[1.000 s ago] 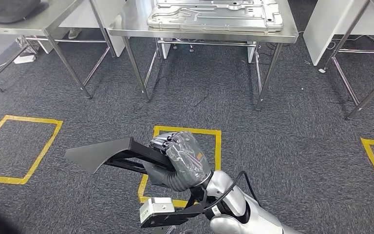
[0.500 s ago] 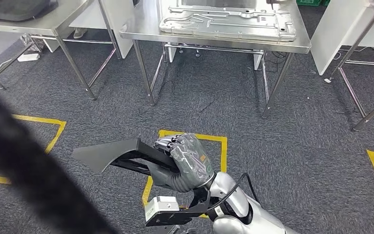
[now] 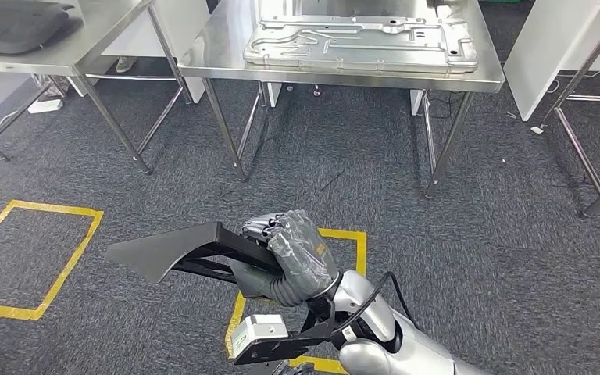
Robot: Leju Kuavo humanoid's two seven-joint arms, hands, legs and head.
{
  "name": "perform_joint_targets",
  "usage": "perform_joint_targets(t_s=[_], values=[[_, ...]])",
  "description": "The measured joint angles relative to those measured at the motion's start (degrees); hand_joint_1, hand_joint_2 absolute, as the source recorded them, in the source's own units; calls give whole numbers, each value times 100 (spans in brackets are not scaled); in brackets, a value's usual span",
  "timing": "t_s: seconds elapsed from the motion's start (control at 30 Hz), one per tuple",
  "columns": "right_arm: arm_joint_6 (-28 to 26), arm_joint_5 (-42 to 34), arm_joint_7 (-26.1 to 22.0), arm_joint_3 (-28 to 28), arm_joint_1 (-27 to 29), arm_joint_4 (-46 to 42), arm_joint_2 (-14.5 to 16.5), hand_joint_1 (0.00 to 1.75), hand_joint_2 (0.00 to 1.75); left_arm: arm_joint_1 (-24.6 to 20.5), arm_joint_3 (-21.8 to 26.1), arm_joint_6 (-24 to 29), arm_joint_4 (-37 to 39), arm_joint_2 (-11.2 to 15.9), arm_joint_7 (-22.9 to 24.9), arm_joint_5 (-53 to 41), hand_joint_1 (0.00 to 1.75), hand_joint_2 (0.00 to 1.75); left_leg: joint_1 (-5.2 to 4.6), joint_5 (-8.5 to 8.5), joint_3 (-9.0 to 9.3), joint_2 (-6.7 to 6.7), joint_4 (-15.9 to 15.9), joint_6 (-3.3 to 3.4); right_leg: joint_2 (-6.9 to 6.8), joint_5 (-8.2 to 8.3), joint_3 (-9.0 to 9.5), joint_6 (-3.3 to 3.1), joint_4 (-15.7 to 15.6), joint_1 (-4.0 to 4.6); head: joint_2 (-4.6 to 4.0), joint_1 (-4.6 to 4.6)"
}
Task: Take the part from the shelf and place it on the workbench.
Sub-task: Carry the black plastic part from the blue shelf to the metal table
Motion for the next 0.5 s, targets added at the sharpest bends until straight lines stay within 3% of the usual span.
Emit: perform_joint_targets(t_s=[0.07, 0.1, 0.13, 0.2, 0.23, 0.3, 0.33, 0.4, 0.43, 0.47, 0.5], values=[[14, 15, 34, 3, -3, 14, -4, 175, 175, 26, 6, -18, 1, 20, 2, 36, 0, 175, -78, 829, 64, 1, -706, 141, 13, -158, 213, 36, -35, 3, -4, 0], [21, 35, 63, 3, -8, 20, -4, 175, 175, 39, 10, -37, 1, 27, 2, 51, 0, 175, -121, 1139, 131, 4, -943, 206, 24, -219, 311, 69, -89, -9, -8, 1], [27, 56, 97, 1, -8, 26, -7, 175, 175, 51, 14, -53, 1, 34, 2, 57, 0, 175, -160, 1297, 217, 7, -1091, 260, 30, -232, 409, 108, -121, -20, -11, -1], [32, 111, 150, -4, -20, 25, -7, 175, 175, 45, 18, -77, -1, 28, 9, 50, 0, 175, -178, 1184, 484, -1, -1239, 345, 25, -101, 494, 183, 1, -25, -16, 0], [26, 140, 169, -5, -19, 21, -10, 175, 175, 36, 20, -91, -2, 24, 21, 42, 0, 175, -169, 1133, 618, -7, -1306, 381, 19, 15, 420, 204, 251, -16, -16, 0], [7, 199, 191, -7, -12, 15, -17, 175, 175, 30, 25, -122, -2, 15, 45, -3, 0, 175, -136, 1024, 833, -23, -1368, 422, 20, 90, 19, 223, 926, -5, -18, 2], [-4, 227, 198, -9, 1, 13, -26, 175, 175, 37, 26, -133, -2, 13, 56, -26, 0, 175, -137, 953, 912, -35, -1370, 432, 21, -6, -235, 225, 1232, 0, -19, 2], [-16, 264, 215, -11, 44, 13, -55, 175, 175, 59, 26, -148, -2, 13, 65, -49, 0, 175, -136, 796, 1073, -76, -1370, 428, 20, -469, -702, 246, 1517, 1, -19, 2], [-21, 281, 219, -12, 69, 13, -72, 175, 175, 70, 26, -155, -2, 14, 68, -50, 0, 175, -136, 707, 1170, -100, -1370, 419, 19, -687, -866, 258, 1470, 2, -19, 2], [-25, 296, 223, -12, 92, 13, -86, 175, 175, 78, 26, -164, -2, 14, 69, -55, 0, 175, -135, 612, 1279, -118, -1369, 406, 18, -778, -968, 268, 1299, 2, -19, 2], [-30, 311, 224, -12, 110, 13, -98, 175, 175, 84, 26, -177, -2, 15, 70, -61, 0, 175, -135, 510, 1397, -130, -1369, 390, 17, -662, -1009, 277, 1014, 2, -19, 2]])
